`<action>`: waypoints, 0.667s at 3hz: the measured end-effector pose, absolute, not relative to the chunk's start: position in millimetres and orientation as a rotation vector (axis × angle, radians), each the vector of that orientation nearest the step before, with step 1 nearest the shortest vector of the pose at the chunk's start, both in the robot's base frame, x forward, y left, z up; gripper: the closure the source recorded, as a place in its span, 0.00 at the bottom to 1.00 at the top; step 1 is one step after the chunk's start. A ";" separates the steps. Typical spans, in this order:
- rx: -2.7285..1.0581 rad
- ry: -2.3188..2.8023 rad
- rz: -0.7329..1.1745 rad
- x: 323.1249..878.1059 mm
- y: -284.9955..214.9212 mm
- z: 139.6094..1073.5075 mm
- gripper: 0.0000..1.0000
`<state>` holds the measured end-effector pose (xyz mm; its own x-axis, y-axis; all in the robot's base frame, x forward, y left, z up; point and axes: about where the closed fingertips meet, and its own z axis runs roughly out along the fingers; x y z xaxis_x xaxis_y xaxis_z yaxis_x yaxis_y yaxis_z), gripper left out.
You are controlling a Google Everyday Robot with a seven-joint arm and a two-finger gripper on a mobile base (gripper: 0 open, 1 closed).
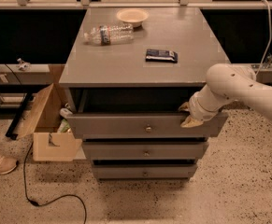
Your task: Open top drawer
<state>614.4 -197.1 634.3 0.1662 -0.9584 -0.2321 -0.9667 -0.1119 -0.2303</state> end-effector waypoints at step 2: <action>-2.127 1.839 0.041 613.6 -197.0 633.3 0.00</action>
Offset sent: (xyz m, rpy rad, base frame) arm -0.0035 -0.0012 -0.0008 0.0000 0.0190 0.0085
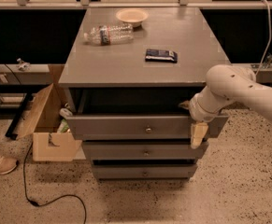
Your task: Open top drawer
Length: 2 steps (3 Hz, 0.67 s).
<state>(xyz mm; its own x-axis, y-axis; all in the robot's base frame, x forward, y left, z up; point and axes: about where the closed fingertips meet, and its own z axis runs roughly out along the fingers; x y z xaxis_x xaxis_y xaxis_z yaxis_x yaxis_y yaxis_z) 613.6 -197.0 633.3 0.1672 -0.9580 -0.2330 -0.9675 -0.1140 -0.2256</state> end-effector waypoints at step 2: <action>-2.161 2.048 0.136 586.9 -208.8 640.9 0.00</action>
Offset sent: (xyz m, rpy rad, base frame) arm -0.0397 -0.0198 0.0198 -0.1255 0.2462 -0.1302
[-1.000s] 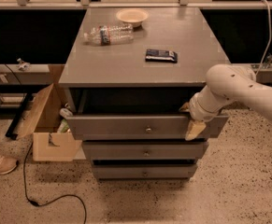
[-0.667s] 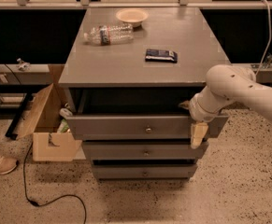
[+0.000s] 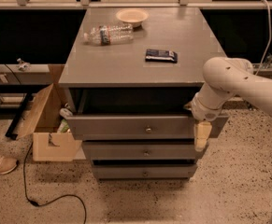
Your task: Open top drawer
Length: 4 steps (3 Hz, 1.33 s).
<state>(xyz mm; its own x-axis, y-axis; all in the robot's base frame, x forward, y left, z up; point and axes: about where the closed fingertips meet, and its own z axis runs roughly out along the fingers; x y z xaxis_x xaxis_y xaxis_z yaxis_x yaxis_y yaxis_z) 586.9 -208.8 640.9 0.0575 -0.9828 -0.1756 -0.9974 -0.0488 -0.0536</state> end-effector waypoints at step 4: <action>-2.114 2.248 0.226 549.9 -222.0 648.9 0.96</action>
Offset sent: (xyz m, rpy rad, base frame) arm -0.0748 -0.0245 -0.0035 -0.0560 0.1915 -0.1938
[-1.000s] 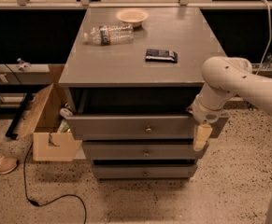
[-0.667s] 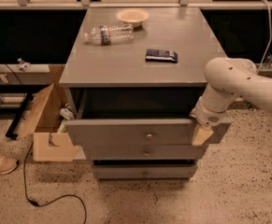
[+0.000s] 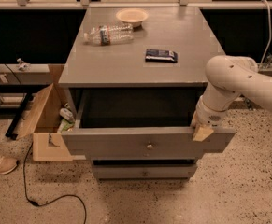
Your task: Open top drawer
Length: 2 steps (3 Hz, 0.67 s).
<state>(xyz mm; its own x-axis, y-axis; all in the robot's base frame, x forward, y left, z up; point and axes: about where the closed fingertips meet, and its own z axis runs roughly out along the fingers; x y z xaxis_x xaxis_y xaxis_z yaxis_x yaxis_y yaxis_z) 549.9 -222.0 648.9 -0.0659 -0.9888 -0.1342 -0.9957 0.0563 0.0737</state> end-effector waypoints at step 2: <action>-2.041 2.315 0.228 519.1 -227.7 648.9 0.73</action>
Offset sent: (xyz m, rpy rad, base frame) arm -0.0171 -0.0032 0.0007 0.0018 0.0013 -0.0365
